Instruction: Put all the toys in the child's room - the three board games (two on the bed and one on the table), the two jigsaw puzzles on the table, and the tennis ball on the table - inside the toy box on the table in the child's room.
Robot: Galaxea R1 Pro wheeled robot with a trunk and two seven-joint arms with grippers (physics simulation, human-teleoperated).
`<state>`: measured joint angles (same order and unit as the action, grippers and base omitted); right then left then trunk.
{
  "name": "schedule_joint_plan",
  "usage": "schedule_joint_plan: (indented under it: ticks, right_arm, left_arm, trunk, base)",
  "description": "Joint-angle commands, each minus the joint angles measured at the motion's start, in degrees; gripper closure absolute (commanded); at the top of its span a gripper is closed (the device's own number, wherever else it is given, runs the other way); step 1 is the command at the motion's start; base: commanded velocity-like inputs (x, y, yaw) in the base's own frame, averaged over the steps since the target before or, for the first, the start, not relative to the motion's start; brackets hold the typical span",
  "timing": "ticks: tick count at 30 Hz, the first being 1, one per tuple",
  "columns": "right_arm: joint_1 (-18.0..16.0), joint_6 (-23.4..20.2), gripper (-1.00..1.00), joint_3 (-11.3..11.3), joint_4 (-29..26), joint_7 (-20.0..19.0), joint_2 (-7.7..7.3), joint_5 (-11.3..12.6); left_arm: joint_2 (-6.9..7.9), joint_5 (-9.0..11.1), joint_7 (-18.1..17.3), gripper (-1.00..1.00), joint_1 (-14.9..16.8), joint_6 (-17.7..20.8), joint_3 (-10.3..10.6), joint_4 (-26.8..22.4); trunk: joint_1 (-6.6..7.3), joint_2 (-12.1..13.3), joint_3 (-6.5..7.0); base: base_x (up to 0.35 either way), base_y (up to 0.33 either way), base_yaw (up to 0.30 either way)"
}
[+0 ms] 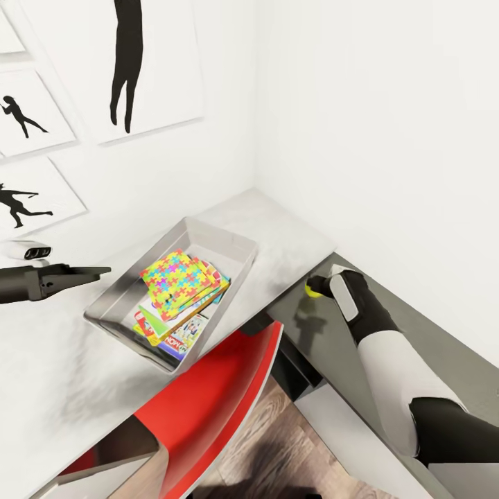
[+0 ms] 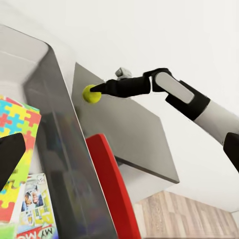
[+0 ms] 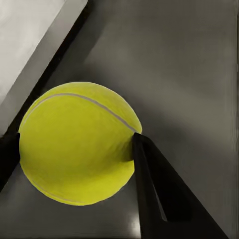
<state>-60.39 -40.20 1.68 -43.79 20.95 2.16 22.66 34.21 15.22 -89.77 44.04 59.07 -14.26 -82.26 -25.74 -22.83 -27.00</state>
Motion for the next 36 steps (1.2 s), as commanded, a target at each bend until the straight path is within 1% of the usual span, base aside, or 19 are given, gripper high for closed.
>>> schedule_joint_plan:
  ticks: [1,3,5,8,13,16,21,24,25,27,29,31,32,34,36]
  right_arm:
    - [0.1,-1.67,1.0,0.17,-2.23,0.57,0.08,0.8]
    - [0.41,-4.83,1.0,0.27,-6.95,0.56,0.11,0.84]
    - [0.56,-8.26,1.0,0.34,-12.15,0.53,0.13,0.96]
    - [0.61,-13.89,1.0,0.52,-18.54,0.51,0.17,1.38]
    - [0.55,-19.03,1.0,0.59,-25.48,0.5,0.45,1.63]
    - [0.48,-19.8,1.0,0.57,-28.49,0.5,0.63,1.76]
    - [0.53,-19.8,1.0,0.23,-33.29,0.34,1.08,2.18]
    - [0.54,-19.8,1.0,-0.24,-35.06,0.27,2.26,3.71]
    - [0.54,-19.8,1.0,-0.85,-35.7,0.26,2.79,4.51]
    - [0.54,-19.8,1.0,-3.05,-37.16,0.24,3.49,5.68]
    - [0.54,-19.8,1.0,-5.76,-38.33,0.24,3.82,6.23]
    - [0.54,-19.8,1.0,-7.54,-39.04,0.24,4.05,6.5]
    - [0.54,-19.8,1.0,-7.81,-39.14,0.24,4.18,6.54]
    - [0.54,-19.8,1.0,-8.45,-39.39,0.24,5.08,6.63]
    - [0.54,-19.8,1.0,-8.75,-39.53,0.24,5.67,6.67]
  left_arm:
    - [0.48,-0.02,-0.23,-1.0,0.02,0.61,0.02,0.01]
    - [1.51,0.01,-0.23,-1.0,0.0,0.61,-0.19,0.06]
    - [2.15,0.05,-0.23,-1.0,-0.03,0.61,-1.15,0.1]
    - [2.5,0.07,-0.23,-1.0,-0.14,0.55,-2.38,0.1]
    - [2.6,0.02,-0.23,-1.0,-0.29,0.53,-2.81,0.12]
    - [2.61,0.0,-0.23,-1.0,-0.33,0.52,-2.86,0.13]
    - [2.62,-0.01,-0.23,-1.0,-0.4,0.52,-2.97,0.49]
    - [2.62,-0.02,-0.23,-1.0,-0.48,0.52,-3.19,0.58]
    - [2.62,-0.02,-0.23,-1.0,-0.5,0.52,-3.3,0.59]
    - [2.63,-0.02,-0.23,-1.0,-0.52,0.52,-3.69,0.6]
    - [2.62,-0.05,-0.23,-1.0,-0.54,0.52,-4.11,0.63]
    - [2.67,-0.08,-0.23,-1.0,-0.59,0.52,-4.32,0.66]
    - [2.68,-0.1,-0.23,-1.0,-0.59,0.52,-4.35,0.66]
    - [2.73,-0.39,-0.23,-1.0,-0.61,0.52,-4.42,0.69]
    - [2.75,-0.97,-0.23,-1.0,-0.62,0.52,-4.47,0.69]
  trunk:
    - [-0.04,-0.09,-0.01]
    - [-0.04,-0.09,0.16]
    - [-0.04,-0.09,0.34]
    - [-0.04,-0.09,0.61]
    - [-0.04,-0.09,1.07]
    - [-0.04,-0.09,1.34]
    - [-0.04,-0.09,1.8]
    - [-0.04,-0.09,2.07]
    - [-0.04,-0.09,2.17]
    - [-0.04,-0.09,2.35]
    - [-0.04,-0.09,2.54]
    - [-0.04,-0.09,2.73]
    - [-0.04,-0.09,2.82]
    - [-0.04,-0.09,3.01]
    - [-0.04,-0.09,3.2]
  base:
    - [0.0,0.0,-0.067]
    - [0.0,0.0,-0.071]
    - [0.0,0.0,-0.073]
    - [0.0,0.0,-0.041]
    - [0.0,0.0,-0.01]
    - [-0.074,0.0,-0.002]
    - [-0.239,0.015,0.0]
    - [-0.087,0.012,0.0]
    - [-0.04,0.005,0.0]
    - [-0.021,0.003,0.0]
    - [-0.009,0.001,0.0]
    - [-0.003,0.0,0.0]
    - [-0.009,0.005,0.0]
    - [-0.074,0.055,0.0]
    - [-0.167,0.128,0.0]
